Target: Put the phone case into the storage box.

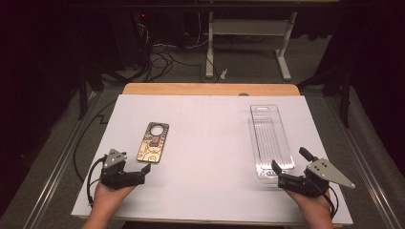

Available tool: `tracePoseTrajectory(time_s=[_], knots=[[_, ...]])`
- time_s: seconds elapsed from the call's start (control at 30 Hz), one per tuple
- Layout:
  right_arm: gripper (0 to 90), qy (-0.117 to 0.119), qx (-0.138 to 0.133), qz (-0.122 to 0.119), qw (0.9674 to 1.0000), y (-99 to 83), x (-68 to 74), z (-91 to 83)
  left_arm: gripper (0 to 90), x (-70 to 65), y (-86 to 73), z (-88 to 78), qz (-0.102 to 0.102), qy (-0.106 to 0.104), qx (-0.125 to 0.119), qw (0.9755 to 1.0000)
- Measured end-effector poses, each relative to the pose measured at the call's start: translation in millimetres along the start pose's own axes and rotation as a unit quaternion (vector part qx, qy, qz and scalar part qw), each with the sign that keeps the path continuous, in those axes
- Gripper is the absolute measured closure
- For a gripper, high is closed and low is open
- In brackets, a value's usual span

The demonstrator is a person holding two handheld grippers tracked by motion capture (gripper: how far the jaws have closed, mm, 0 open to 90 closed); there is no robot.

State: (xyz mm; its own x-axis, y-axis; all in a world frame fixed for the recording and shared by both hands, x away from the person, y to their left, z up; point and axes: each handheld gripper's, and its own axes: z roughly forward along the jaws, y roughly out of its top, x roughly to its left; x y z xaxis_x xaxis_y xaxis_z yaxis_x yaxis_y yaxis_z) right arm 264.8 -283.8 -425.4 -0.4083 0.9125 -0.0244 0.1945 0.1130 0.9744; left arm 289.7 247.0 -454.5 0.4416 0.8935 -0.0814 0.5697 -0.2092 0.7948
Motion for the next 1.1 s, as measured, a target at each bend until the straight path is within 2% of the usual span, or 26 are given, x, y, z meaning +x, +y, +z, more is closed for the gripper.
tracePoseTrajectory(time_s=[0.13, 0.2, 0.3, 0.47, 0.57, 0.77, 0.9, 1.0, 1.1], knots=[[0.0, 0.000, 0.000, 0.000, 1.0000, -0.1, -0.1, -0.3, 8.2, 2.2, -0.5, 0.3, -0.008, 0.001, 0.007, 0.9999], [0.0, 0.000, 0.000, 0.000, 1.0000, 0.0, -0.1, -0.4, 14.7, 3.4, -0.7, -0.9, -0.009, -0.001, 0.004, 1.0000], [0.0, 0.000, -0.001, 0.000, 1.0000, 0.1, -0.2, -0.5, 20.8, 5.0, -0.5, -2.1, -0.014, 0.007, 0.003, 0.9999], [0.0, 0.000, 0.000, -0.001, 1.0000, 0.2, 0.1, -0.3, 39.3, 8.1, -1.1, -3.8, -0.015, 0.013, 0.002, 0.9998], [0.0, 0.001, -0.001, -0.002, 1.0000, 0.3, 0.2, -0.1, 46.8, 9.8, -1.1, -4.9, -0.018, 0.022, -0.004, 0.9996], [0.0, 0.001, -0.001, -0.002, 1.0000, 0.2, 0.5, -0.3, 63.0, 15.0, 0.6, -3.0, -0.038, 0.032, -0.010, 0.9987], [0.0, 0.000, 0.000, -0.001, 1.0000, 0.1, 0.3, -0.3, 77.8, 19.1, 5.8, 0.0, -0.051, 0.037, -0.003, 0.9980], [0.0, 0.002, 0.000, 0.001, 1.0000, 0.1, 0.0, -0.2, 86.7, 21.1, 12.6, 1.7, -0.051, 0.051, -0.003, 0.9974], [0.0, 0.004, -0.002, 0.001, 1.0000, 0.3, -0.7, 0.0, 89.5, 27.9, 21.4, 6.8, -0.046, 0.061, -0.003, 0.9971]])
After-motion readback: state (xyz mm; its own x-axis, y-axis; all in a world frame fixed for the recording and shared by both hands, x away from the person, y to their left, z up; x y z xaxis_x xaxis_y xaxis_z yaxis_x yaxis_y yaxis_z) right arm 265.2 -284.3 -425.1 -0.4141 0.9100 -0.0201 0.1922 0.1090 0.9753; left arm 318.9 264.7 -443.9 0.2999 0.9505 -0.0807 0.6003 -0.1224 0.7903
